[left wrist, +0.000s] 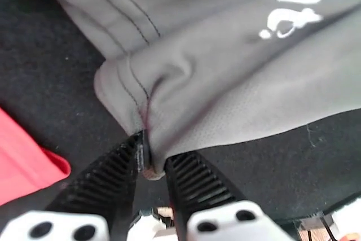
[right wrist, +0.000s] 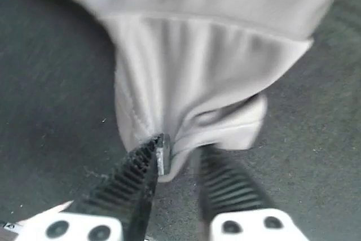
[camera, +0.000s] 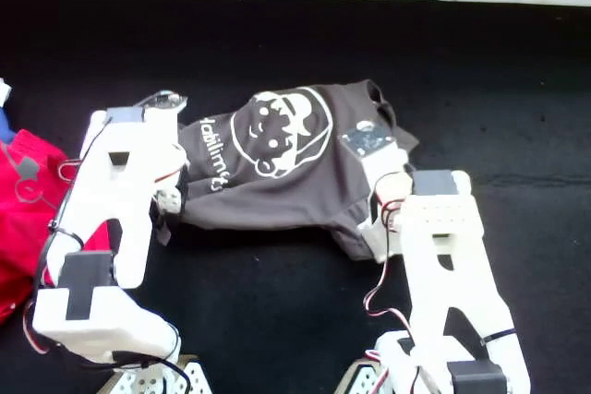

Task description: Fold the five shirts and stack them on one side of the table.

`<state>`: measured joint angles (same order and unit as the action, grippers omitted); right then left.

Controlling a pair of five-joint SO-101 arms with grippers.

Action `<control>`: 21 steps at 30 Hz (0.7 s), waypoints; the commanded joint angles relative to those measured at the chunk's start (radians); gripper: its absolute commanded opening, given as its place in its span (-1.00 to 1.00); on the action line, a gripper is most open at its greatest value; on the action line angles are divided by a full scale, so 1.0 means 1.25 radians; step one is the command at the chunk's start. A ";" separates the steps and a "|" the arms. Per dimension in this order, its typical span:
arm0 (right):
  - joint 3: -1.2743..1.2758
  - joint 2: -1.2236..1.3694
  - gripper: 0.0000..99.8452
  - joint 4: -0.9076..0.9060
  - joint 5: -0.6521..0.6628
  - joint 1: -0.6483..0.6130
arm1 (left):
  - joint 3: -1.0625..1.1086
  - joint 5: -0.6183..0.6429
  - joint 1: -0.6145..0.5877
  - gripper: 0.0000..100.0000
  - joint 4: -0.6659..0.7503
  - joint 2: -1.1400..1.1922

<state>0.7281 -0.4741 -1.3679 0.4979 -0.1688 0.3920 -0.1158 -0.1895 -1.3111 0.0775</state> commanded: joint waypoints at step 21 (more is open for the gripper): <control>-0.042 0.240 -0.60 0.271 0.005 0.110 | 0.055 -0.065 -0.157 -0.98 0.153 0.077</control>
<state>0.6697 -0.2394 -1.0856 0.4979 -0.0752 0.4672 -0.1680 -0.3445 -1.1439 0.1711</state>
